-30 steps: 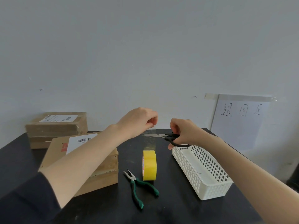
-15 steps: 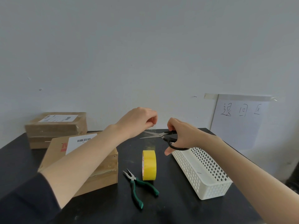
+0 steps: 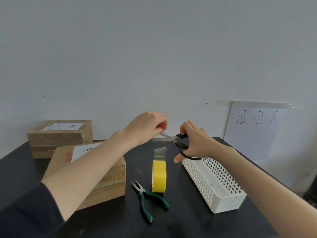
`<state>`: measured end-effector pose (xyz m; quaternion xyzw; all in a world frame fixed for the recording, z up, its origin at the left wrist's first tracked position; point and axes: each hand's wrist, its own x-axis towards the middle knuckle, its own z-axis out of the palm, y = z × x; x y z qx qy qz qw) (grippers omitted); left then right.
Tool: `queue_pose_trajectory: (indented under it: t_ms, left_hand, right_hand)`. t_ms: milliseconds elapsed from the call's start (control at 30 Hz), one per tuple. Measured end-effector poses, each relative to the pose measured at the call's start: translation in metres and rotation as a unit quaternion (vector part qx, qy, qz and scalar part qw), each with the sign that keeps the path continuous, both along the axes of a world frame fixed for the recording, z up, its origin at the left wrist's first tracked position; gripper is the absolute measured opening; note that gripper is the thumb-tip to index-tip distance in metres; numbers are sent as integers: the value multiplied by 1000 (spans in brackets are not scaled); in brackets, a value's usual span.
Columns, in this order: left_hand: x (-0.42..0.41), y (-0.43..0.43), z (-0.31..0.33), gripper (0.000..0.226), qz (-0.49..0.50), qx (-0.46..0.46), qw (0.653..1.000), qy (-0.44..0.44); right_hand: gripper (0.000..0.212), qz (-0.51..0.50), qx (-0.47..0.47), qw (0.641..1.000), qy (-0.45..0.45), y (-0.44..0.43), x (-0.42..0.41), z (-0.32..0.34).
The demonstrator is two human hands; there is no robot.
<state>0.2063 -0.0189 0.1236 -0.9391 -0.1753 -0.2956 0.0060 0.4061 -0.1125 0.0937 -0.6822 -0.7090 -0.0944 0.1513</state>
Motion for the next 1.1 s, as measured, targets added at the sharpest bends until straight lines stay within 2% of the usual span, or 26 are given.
queue_pose_trajectory:
  t_ms: [67,567,967,1067,1100]
  left_hand:
    - [0,1,0,9,-2,0,1000,-3]
    - [3,3,-7,9,-6,22,998,-50]
    - [3,3,-11,9,1,38,998,-46]
    - [-2,4,5,7,27,56,989,-132]
    - [-5,6,14,8,30,56,985,-162]
  right_hand:
    - [87,-2,16,1000,15,1,2,7]
    - [85,-14,-41,999,4,-6,2,9]
    - [87,-12,-65,997,-26,-7,-2,3]
    - [88,-22,-112,989,-91,-10,0,-12]
    - [86,-21,-119,990,-74,-13,1,-20]
